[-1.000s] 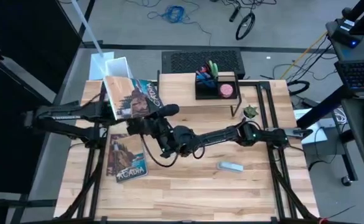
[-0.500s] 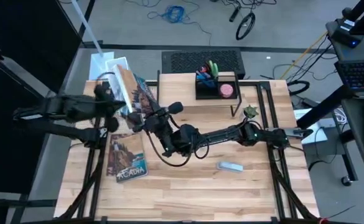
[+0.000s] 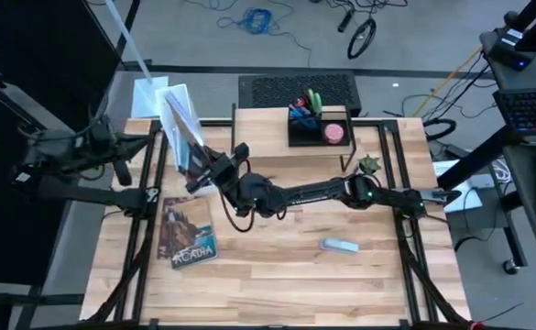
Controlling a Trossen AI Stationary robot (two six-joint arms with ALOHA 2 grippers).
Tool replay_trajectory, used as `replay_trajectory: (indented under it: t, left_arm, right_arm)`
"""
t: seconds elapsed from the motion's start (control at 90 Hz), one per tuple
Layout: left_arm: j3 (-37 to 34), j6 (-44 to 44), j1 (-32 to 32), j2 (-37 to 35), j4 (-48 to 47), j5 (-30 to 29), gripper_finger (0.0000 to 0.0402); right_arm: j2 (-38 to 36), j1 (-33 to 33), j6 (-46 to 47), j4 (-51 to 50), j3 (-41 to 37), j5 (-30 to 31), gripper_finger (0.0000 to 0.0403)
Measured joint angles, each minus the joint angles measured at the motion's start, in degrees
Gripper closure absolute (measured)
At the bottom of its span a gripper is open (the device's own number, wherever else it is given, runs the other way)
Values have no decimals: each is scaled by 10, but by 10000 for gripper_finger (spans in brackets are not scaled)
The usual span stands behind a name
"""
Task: Stock shelves
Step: Put the brown book into the white bookshelf
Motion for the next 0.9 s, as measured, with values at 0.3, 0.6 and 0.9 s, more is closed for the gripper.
replay_trajectory:
  t: [0.3, 0.6, 0.9]
  left_arm:
    - [-1, 10, 0, 1, -1, 3, 401]
    - [-1, 10, 0, 0, -2, 5, 401]
    - [-1, 10, 0, 1, -2, 6, 401]
  right_arm:
    - [43, -24, 91, -2, 0, 7, 402]
    - [74, -33, 123, -15, 0, -14, 402]
    - [114, -43, 165, 3, 0, -10, 403]
